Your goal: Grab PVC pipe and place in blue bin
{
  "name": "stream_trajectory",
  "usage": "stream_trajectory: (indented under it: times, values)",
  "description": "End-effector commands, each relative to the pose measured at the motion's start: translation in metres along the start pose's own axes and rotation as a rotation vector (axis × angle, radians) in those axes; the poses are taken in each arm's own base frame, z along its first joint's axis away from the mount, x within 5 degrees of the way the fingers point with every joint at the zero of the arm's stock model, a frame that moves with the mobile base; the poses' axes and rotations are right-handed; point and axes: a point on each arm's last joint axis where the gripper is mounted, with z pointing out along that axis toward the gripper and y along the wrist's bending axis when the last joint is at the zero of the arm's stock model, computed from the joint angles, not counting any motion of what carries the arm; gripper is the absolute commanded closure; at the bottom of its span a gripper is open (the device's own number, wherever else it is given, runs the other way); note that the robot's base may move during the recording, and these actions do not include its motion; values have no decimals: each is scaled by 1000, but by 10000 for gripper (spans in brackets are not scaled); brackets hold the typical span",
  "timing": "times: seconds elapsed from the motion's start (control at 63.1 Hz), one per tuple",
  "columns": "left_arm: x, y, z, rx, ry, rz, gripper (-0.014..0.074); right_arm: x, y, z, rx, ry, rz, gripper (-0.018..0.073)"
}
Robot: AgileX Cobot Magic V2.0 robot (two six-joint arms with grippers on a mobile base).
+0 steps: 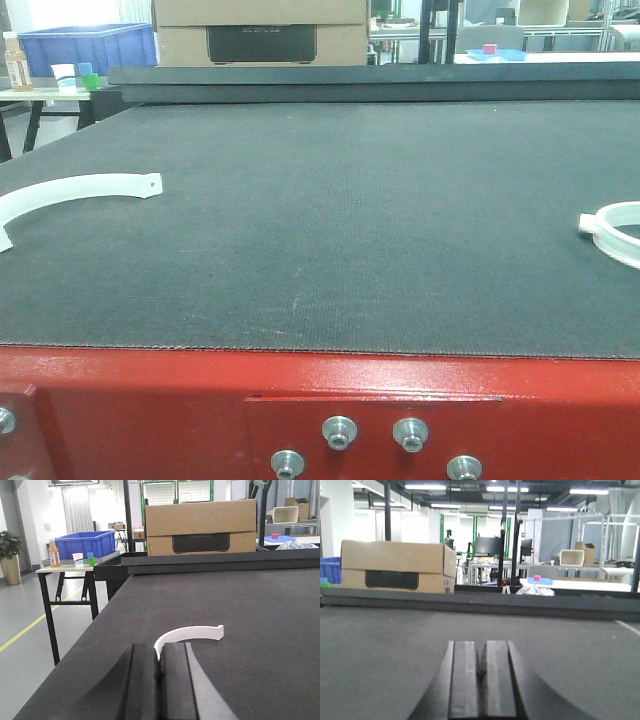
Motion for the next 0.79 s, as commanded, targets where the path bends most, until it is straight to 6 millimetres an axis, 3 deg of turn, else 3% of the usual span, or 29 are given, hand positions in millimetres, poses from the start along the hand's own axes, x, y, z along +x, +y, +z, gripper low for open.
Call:
stream_trajectory:
  times: [0.0, 0.238, 0.508, 0.777]
  values:
    - [-3, 0, 0, 2, -28, -4, 707, -17, 1, -2, -5, -27, -5, 715]
    - [-3, 0, 0, 2, -28, -4, 707, -46, 2, -8, -16, 9, -6, 715]
    - [-3, 0, 0, 2, -28, -4, 707, -43, 3, -10, -24, 81, 5, 715]
    - [-5, 0, 0, 0, -50, -4, 707, -61, 2, -10, -16, -87, 12, 715]
